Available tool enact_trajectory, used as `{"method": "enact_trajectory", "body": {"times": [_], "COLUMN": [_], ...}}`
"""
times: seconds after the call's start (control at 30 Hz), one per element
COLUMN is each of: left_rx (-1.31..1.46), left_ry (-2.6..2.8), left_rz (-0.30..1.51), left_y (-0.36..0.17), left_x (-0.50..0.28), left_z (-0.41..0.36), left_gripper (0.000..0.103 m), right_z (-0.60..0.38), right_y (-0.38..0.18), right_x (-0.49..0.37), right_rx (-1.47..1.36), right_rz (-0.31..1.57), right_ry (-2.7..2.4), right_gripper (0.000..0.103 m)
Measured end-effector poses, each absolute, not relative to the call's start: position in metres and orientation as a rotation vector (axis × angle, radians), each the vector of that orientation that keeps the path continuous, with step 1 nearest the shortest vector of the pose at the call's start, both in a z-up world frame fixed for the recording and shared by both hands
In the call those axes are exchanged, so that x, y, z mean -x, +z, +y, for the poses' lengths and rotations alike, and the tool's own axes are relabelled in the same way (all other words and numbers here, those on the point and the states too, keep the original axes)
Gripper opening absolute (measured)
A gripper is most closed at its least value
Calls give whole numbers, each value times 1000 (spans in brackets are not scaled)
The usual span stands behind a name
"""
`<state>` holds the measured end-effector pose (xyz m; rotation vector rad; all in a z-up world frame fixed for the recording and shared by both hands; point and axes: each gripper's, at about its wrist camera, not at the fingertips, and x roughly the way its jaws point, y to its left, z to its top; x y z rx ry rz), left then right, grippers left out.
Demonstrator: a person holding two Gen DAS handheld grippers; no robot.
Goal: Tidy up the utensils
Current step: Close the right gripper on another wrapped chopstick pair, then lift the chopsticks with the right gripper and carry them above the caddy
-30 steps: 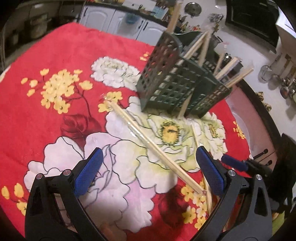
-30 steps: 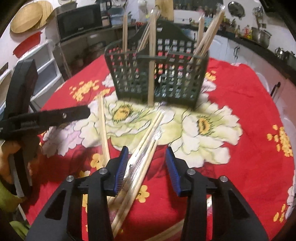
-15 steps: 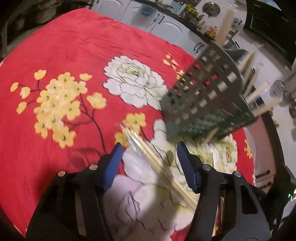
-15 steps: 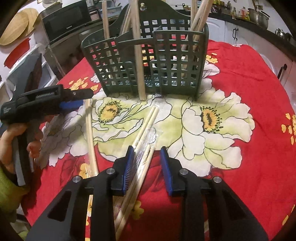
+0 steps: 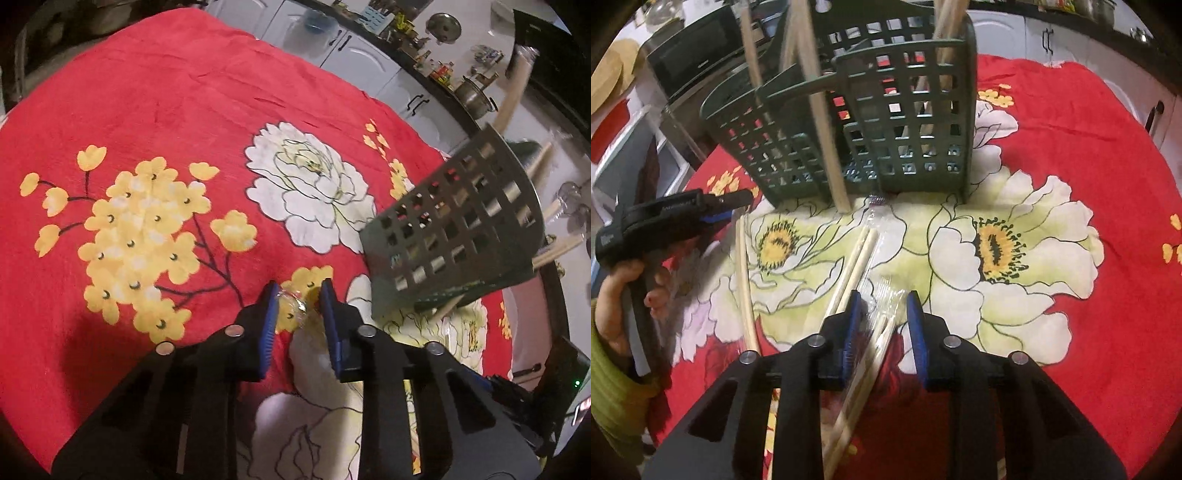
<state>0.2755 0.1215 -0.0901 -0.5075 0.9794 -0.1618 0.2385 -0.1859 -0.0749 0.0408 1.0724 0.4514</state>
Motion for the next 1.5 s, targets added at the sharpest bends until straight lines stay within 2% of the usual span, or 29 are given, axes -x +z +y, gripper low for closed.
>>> {"method": "enact_trajectory", "body": {"times": [0.13,0.27,0.47,0.9,1.5], "left_rx": [525,543,586,446,260], "left_ry": [-161,-175,-212,-363,-504], "left_rz": [978,978,926,720,626], "left_y": [-94,-97,-86,-6,42], "left_x": [-278,-278,-265,-214,-192], "left_z": [126,132,136,96,25], "left_gripper": [7,1,1,1,1], "right_z": [-191,-198,-212,-217,-206], "right_y": [-76,-74,-55,-2,40], "right_x": [-245,-247,-242,-218,-193], "right_rx": [-58,-102,-138,-120,-88], "right_rz": [1074,1072,1007,829,672], "right_ry": [446,446,463,498,517], "right_gripper": [9,6,6,5,5]}}
